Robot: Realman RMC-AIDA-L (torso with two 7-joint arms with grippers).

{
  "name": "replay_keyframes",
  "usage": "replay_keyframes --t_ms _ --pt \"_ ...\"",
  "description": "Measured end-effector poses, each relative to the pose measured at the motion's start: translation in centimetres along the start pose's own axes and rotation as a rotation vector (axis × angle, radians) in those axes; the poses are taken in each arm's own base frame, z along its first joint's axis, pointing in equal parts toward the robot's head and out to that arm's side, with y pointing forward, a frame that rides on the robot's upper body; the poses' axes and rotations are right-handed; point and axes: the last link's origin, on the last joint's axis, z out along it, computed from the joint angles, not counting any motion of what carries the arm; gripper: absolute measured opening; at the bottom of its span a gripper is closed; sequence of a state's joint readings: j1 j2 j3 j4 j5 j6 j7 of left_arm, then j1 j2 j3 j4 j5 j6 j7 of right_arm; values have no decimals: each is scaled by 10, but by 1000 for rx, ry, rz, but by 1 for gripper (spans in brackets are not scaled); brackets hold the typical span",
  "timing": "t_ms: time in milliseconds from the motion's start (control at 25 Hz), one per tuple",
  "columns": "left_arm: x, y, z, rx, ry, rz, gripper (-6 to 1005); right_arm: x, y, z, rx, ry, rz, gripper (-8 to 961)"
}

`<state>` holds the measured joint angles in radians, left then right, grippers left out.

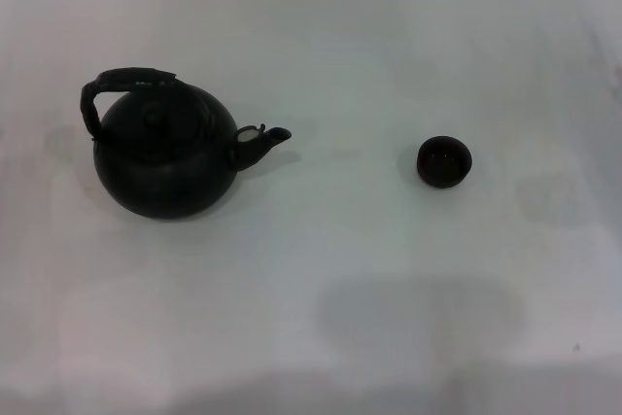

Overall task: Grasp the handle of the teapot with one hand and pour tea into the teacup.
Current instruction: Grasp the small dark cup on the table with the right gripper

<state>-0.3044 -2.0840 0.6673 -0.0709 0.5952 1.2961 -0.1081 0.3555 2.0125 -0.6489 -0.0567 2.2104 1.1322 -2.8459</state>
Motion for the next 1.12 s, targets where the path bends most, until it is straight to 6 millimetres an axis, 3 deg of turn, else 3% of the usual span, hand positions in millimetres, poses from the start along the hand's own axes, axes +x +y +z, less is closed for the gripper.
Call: replay_keyframes --t_ms 520,1120 --pt "8 -4 10 0 32 23 846 -5 0 1 -7 -30 7 785" --pt "8 3 8 1 38 -42 847 -21 -17 14 -23 -44 21 787"
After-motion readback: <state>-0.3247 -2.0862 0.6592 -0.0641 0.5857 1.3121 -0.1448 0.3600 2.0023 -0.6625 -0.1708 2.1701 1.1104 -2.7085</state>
